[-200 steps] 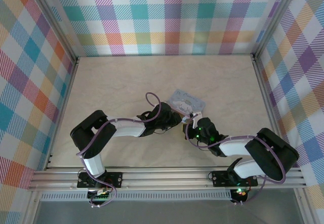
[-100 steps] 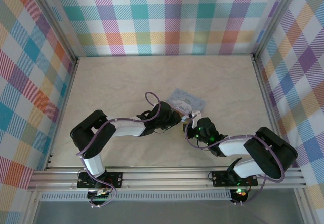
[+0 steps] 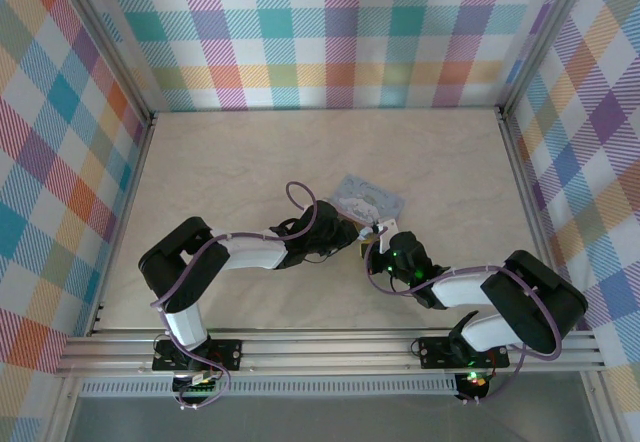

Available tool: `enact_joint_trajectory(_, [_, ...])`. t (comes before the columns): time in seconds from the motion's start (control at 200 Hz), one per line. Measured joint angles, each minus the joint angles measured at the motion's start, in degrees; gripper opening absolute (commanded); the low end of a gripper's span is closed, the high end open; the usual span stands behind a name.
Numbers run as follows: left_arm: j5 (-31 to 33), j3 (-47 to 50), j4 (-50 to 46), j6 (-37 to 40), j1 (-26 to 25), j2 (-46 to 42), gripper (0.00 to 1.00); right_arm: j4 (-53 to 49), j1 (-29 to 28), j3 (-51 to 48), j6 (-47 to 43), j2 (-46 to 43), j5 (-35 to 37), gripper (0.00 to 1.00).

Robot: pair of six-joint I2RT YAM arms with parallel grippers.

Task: Unlock the padlock with the key

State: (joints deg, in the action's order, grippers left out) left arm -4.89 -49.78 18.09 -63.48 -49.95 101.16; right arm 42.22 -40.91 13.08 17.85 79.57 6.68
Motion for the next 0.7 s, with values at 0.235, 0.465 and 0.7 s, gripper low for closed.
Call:
enact_joint_trajectory(0.235, [0.0,0.0,-0.2,-0.2,0.0,0.0,0.28,0.6,0.0,0.1,-1.0,0.9,0.2,0.0])
enact_joint_trajectory(0.465, [0.0,0.0,-0.2,-0.2,0.0,0.0,0.28,1.4,0.0,0.1,-1.6,1.5,0.2,0.0])
enact_joint_trajectory(0.7, [0.1,0.0,-0.2,-0.4,0.2,0.0,0.28,3.0,0.0,0.1,-1.4,2.4,0.0,0.0])
